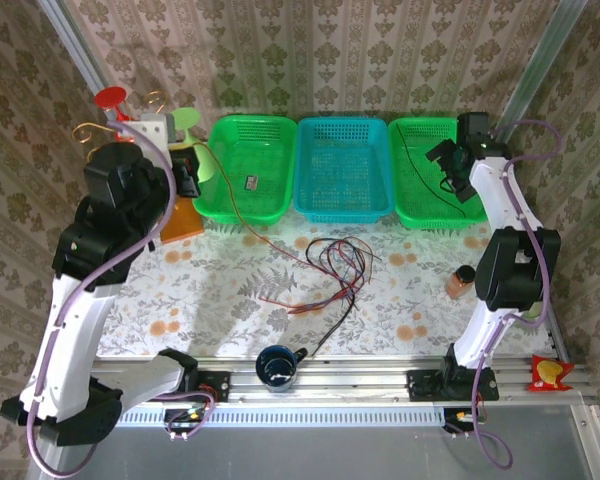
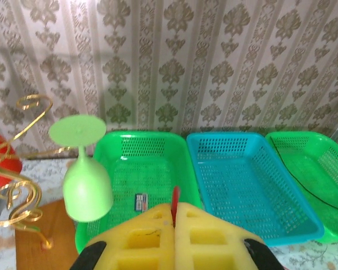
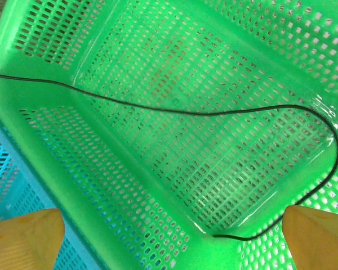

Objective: Untangle the cables

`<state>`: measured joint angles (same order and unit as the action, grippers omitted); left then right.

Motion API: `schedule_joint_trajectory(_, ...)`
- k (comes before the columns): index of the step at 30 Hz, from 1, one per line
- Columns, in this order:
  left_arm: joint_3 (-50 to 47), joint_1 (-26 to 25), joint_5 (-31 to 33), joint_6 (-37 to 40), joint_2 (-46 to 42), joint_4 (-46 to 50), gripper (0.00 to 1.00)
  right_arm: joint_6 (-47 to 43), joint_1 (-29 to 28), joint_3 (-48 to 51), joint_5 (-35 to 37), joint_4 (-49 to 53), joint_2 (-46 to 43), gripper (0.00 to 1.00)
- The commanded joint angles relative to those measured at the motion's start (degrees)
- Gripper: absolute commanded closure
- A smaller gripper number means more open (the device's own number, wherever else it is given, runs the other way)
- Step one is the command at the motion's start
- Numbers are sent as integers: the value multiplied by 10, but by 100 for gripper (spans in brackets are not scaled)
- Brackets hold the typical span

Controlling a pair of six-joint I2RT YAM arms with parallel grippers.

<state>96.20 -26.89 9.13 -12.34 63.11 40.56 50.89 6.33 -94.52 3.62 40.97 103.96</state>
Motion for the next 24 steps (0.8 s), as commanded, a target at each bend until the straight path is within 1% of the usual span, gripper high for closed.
schedule_joint_trajectory(1,70,4,-11,49,38,-2,100,-10,-2,32,-21,-1,-47,0)
schedule_joint_trajectory(4,149,4,-8,72,90,-1,100,-6,-3,66,-46,-19,-80,0)
schedule_joint_trajectory(8,301,4,-13,100,174,31,100,11,-9,116,-74,-40,-124,0)
schedule_joint_trajectory(11,398,4,-11,125,232,31,100,15,-20,150,-83,-53,-152,0)
schedule_joint_trajectory(12,428,18,-10,134,251,30,100,16,-22,158,-83,-56,-159,0)
schedule_joint_trajectory(15,524,26,-2,152,305,19,100,22,-28,175,-87,-63,-174,0)
schedule_joint_trajectory(18,534,30,9,174,321,-48,100,21,-39,179,-88,-62,-179,0)
schedule_joint_trajectory(20,520,32,15,198,320,-111,100,19,-47,179,-88,-60,-179,0)
schedule_joint_trajectory(24,469,31,2,252,312,-207,100,16,-54,179,-86,-62,-176,0)
